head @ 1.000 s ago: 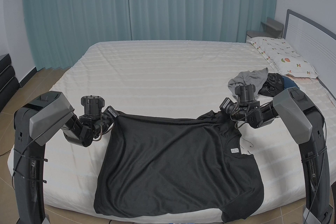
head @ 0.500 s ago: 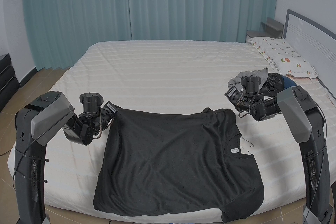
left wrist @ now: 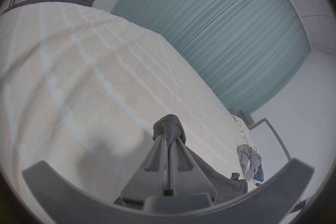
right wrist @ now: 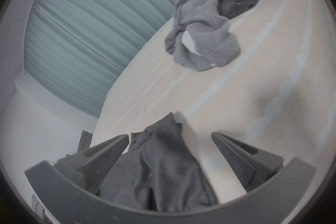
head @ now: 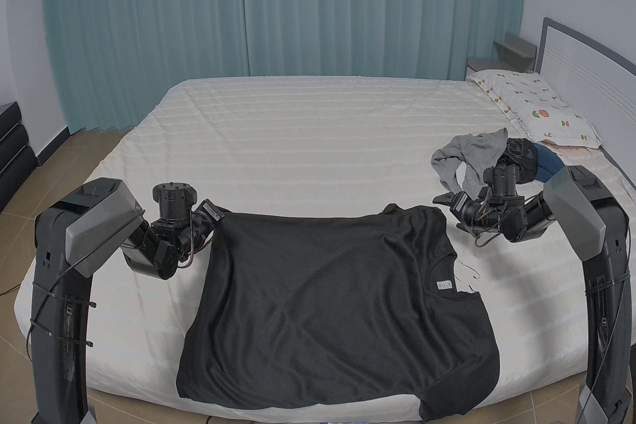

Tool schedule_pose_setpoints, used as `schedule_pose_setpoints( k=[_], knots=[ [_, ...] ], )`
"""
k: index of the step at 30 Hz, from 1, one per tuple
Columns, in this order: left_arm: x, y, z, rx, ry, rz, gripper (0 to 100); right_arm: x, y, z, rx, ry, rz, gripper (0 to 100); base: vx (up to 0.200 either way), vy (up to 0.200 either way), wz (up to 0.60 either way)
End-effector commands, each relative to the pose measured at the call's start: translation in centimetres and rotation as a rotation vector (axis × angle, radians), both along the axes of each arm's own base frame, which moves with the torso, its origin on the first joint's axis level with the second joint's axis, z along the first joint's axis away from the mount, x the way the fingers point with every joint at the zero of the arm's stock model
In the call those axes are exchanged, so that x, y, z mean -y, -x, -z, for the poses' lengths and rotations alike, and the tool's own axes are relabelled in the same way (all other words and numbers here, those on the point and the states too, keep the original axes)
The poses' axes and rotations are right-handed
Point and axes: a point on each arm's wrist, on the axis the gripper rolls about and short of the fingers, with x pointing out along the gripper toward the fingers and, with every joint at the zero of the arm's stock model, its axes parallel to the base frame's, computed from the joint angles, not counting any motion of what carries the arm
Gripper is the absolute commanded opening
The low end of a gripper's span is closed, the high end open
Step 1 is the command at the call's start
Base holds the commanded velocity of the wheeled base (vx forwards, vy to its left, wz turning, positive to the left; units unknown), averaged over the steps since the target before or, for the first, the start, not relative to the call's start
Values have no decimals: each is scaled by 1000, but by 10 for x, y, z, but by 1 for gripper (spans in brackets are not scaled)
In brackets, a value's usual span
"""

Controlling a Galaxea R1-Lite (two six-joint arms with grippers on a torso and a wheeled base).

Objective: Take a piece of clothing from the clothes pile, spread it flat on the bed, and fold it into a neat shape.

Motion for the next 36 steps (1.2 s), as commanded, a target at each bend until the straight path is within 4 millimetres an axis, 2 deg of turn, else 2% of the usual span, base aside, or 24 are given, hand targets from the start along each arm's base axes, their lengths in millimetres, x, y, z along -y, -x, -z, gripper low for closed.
schedule_pose_setpoints(
  k=[1,8,9,15,19,20,21,30,36],
  knots=[
    [0,1,4,-10,-4,-5,0,3,1,8,-19,-2,1,100,0,0,0],
    [0,1,6,-16,-5,-8,0,-10,-1,28,-26,-8,-30,100,0,0,0],
    [0,1,7,-17,-7,-10,0,-10,-2,31,-20,-9,-28,0,0,0,0],
    [-1,2,9,-25,-10,-13,0,-8,-12,24,37,-16,-9,0,0,0,0],
    [-9,0,6,-8,-114,2,0,0,-22,4,105,-11,48,0,0,0,0],
    [-9,0,6,-8,-114,2,0,0,-22,4,105,-11,48,0,0,0,0],
    [-11,-1,4,1,-155,-6,0,2,-23,-7,130,-12,54,0,0,0,0],
    [-19,-15,-7,61,-263,-46,0,6,-32,-30,242,3,108,0,0,0,0],
    [-20,-25,4,67,-274,-59,0,4,-36,-37,272,7,125,0,0,0,0]
  ],
)
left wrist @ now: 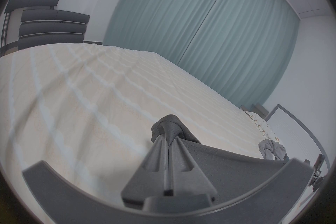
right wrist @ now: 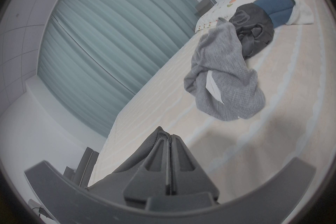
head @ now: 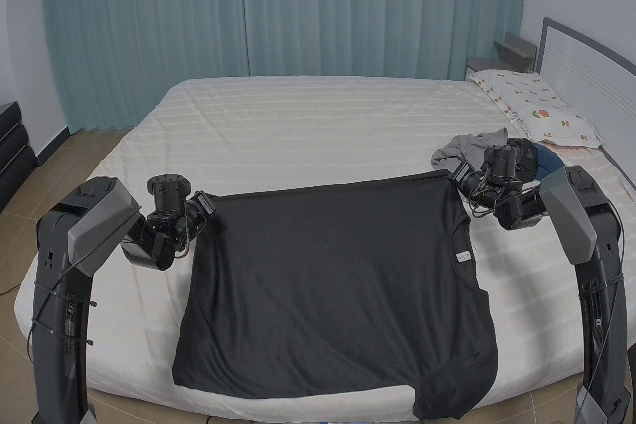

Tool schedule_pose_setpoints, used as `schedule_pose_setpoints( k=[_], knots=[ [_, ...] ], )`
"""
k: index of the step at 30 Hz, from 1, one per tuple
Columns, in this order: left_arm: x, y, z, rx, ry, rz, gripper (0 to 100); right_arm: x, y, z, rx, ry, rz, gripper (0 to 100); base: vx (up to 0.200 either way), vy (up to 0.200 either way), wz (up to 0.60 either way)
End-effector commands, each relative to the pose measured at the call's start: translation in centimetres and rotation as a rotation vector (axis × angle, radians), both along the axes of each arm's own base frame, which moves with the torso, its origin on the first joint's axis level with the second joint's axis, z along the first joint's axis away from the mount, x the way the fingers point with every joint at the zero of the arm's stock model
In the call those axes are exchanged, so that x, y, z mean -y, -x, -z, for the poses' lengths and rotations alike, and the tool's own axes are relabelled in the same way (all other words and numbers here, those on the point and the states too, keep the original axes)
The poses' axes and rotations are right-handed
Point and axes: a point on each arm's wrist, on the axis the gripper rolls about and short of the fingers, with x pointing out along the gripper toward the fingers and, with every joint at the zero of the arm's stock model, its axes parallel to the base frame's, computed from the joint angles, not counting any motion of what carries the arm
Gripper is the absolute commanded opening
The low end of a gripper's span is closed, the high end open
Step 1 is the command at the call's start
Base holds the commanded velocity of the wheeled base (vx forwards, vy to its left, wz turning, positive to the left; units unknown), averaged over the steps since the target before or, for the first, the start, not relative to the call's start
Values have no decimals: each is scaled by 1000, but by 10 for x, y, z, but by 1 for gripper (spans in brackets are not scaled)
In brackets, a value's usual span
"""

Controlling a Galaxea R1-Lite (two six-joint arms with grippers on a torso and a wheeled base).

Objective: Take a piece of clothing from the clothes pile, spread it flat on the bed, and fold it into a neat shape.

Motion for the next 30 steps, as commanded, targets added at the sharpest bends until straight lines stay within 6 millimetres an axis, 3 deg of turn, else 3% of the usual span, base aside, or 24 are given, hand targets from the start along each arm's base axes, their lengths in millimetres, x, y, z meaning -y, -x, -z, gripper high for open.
schedule_pose_setpoints(
  k=[1,17,18,20,21,28,29,30],
  knots=[
    [-1,-7,12,-3,-3,-8,0,-4,-2,-2,16,5,3,0,0,0,0],
    [2,-13,41,-42,-8,-1,0,-6,-4,45,-75,25,19,0,0,0,0],
    [2,-13,41,-46,-7,-2,100,-6,-4,47,-81,26,20,0,0,0,0],
    [4,-14,40,-43,-7,0,100,-6,-4,50,-87,27,22,0,0,0,0],
    [4,-15,39,-40,-7,-2,100,-6,-3,51,-91,30,25,100,0,0,0],
    [0,-14,29,-23,-13,-30,100,0,12,31,-108,20,33,100,0,0,0],
    [-2,-9,9,-5,-15,-43,100,6,30,12,-132,11,15,100,0,0,0],
    [-3,-5,3,-6,-15,-43,100,7,37,6,-139,10,2,100,0,0,0]
  ],
)
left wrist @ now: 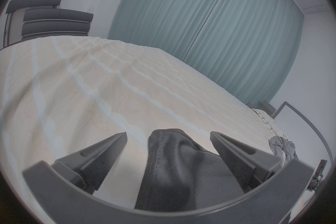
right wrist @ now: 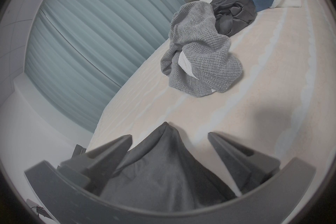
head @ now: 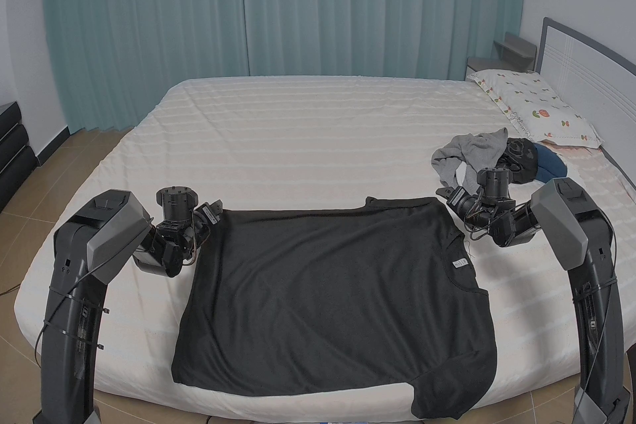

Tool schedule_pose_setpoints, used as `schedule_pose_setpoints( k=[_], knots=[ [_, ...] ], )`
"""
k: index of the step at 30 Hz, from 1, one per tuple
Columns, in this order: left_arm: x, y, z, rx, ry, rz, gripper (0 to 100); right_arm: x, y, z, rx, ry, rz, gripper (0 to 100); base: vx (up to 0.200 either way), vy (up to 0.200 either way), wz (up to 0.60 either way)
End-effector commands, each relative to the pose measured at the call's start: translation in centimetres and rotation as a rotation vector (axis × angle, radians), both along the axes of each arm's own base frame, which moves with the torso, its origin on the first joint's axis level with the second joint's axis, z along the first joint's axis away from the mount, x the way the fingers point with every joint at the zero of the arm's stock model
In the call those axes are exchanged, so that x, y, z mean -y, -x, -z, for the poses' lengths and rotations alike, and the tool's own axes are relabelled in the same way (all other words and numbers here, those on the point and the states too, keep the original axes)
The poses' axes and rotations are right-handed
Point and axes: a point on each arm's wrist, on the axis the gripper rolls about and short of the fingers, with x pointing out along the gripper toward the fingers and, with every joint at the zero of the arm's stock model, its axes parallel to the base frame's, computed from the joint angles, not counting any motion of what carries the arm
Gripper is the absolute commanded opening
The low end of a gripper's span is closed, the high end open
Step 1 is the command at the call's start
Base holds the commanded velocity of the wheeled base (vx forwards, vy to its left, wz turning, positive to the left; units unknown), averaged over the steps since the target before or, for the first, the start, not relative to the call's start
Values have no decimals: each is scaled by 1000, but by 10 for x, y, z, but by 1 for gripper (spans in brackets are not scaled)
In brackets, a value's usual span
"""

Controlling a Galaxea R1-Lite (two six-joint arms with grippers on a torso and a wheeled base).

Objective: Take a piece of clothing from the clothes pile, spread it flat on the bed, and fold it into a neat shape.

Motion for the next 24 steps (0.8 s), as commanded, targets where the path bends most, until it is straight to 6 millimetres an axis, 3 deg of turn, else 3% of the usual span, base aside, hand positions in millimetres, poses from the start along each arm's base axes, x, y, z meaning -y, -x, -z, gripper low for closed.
schedule_pose_setpoints(
  k=[1,4,5,7,8,11,12,20,24],
  knots=[
    [-5,13,-40,32,-1,-17,100,10,38,-49,-22,-22,-39,100,0,0,0],
    [-8,24,-56,33,1,-18,100,14,54,-69,-7,-41,-52,100,0,0,0],
    [-9,33,-67,35,1,-19,100,15,70,-79,-13,-47,-61,100,0,0,0],
    [-10,38,-72,33,3,-20,100,15,79,-82,-22,-47,-65,100,0,0,0],
    [-13,53,-81,12,3,-20,100,14,99,-87,-45,-52,-73,100,0,0,0],
    [-12,80,-89,-26,25,23,100,12,129,-86,-105,-56,-87,100,0,0,0],
    [-12,84,-90,-32,29,31,100,11,133,-85,-114,-56,-88,100,0,0,0],
    [-2,162,-80,-165,100,59,100,8,223,-75,-132,-73,-102,100,0,0,0],
    [4,185,-77,-163,151,62,100,2,250,-66,-137,-116,-108,100,0,0,0]
  ],
)
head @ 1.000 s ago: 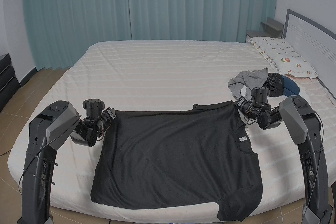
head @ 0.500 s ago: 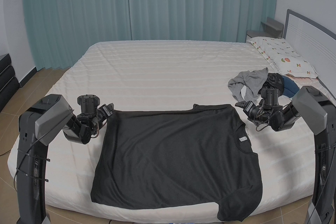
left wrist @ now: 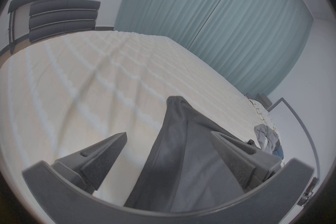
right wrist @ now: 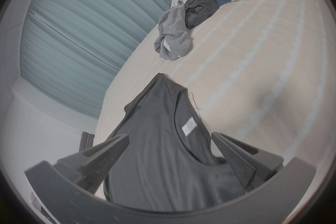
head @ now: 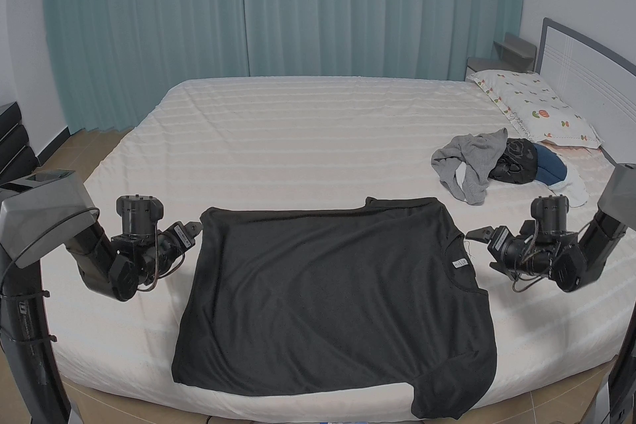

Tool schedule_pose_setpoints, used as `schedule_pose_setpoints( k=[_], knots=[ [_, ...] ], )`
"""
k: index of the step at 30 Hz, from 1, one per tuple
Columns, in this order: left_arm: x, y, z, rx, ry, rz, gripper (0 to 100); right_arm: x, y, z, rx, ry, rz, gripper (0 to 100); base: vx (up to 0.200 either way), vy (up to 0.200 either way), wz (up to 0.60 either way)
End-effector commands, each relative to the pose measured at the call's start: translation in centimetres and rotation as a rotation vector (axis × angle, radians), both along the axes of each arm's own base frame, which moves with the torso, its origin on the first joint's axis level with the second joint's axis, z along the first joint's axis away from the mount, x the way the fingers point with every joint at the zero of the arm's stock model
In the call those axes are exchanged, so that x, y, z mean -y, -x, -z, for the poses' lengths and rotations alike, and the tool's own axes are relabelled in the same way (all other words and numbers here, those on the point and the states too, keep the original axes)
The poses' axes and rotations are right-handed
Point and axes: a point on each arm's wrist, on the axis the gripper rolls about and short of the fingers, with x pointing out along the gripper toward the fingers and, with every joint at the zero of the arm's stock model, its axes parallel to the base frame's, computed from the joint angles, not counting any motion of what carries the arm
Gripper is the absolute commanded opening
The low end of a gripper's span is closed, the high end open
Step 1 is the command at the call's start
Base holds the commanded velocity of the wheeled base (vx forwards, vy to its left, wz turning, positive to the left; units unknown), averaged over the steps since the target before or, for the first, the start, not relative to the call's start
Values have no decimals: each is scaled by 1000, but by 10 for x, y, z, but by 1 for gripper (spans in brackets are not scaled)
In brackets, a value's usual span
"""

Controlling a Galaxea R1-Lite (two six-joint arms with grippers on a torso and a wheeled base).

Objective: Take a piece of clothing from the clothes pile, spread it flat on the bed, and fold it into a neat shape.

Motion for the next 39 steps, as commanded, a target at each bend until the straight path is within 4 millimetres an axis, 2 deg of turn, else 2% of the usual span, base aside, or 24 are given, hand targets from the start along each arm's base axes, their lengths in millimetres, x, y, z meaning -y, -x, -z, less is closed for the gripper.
schedule_pose_setpoints(
  k=[1,4,7,11,16,21,28,37,39],
  knots=[
    [15,74,-14,-13,100,28,100,-9,79,-10,44,-62,-19,100,0,0,0],
    [20,95,-10,-38,124,40,100,-7,95,-1,17,-95,-6,100,0,0,0],
    [23,108,-4,-69,169,26,100,-8,97,7,6,-117,3,100,0,0,0],
    [22,118,5,-115,207,2,100,-10,102,19,-29,-118,-2,100,-200,0,0],
    [19,124,11,-113,238,27,100,-9,103,25,-18,-121,-1,100,-200,0,0],
    [18,124,22,-115,242,33,100,-9,105,28,-33,-118,-2,100,0,0,0],
    [18,123,22,-109,262,24,100,-10,106,30,-43,-116,-6,100,0,0,0],
    [23,128,21,-118,265,40,100,-10,108,30,-45,-110,-10,100,0,-200,0],
    [29,134,14,-102,259,62,100,-11,110,26,-23,-111,-16,100,0,-200,0]
  ],
)
